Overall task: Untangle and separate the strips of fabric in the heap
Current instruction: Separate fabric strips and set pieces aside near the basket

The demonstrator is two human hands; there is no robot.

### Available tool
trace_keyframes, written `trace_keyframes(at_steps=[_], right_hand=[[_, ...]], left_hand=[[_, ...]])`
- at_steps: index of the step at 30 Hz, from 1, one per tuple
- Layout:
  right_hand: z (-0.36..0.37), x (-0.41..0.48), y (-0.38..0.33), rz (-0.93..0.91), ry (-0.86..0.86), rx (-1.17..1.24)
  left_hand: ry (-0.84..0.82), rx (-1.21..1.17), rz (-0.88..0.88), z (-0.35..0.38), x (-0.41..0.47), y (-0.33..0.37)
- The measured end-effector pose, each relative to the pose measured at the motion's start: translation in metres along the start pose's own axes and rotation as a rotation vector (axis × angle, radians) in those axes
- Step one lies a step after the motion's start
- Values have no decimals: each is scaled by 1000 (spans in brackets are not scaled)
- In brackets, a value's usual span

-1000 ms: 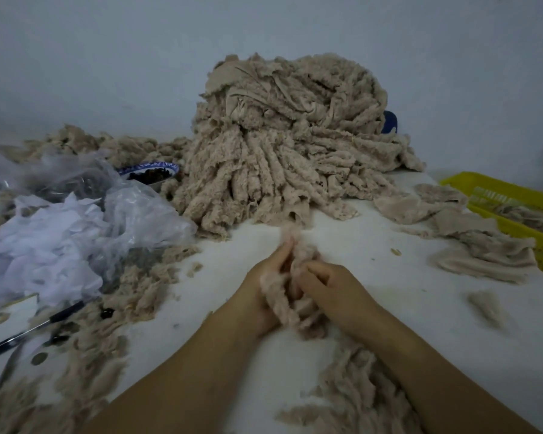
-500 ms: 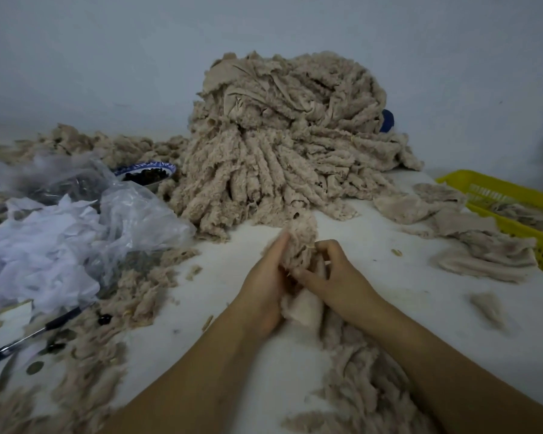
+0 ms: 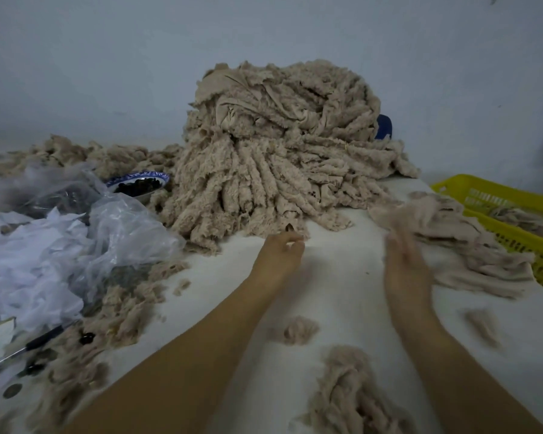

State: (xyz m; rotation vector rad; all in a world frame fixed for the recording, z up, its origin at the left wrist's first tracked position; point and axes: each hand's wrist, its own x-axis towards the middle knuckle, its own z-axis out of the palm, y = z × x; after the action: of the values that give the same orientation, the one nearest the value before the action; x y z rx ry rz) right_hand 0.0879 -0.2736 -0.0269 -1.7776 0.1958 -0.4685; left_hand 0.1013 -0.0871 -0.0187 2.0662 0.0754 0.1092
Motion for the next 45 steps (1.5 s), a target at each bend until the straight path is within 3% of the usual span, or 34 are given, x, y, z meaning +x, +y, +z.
trace_keyframes(at_steps=[4,7,16,18,21,26,32,36,39,45], right_hand=[[21,-21,6,-231,-491,-285],[16,-20,4,-197,-541,-286],[19,-16,4,-211,-493,-299],[20,-18,3,-237,-515,-322],[20,-22,5,-266,-524,-368],[20,-24,5,-289,-499,-401],[19,-21,8,-297,-503,-392],[21,-17,9,-299,-522,-410],[21,-17,10,-301,-533,-403],[24,-15,12,-316,-561,-440]], left_hand=[[-49,523,24,0,42,-2],[-104,734,-60,-7,53,-15],[-239,151,148,-14,-35,-10],[-274,164,232,-11,-49,-10],[-108,226,261,-13,-34,-7],[-36,496,64,-27,17,-15],[339,743,-27,-78,57,-34],[268,646,-158,-100,76,-43],[208,505,-125,-100,90,-49],[222,500,-152,-89,142,-32]])
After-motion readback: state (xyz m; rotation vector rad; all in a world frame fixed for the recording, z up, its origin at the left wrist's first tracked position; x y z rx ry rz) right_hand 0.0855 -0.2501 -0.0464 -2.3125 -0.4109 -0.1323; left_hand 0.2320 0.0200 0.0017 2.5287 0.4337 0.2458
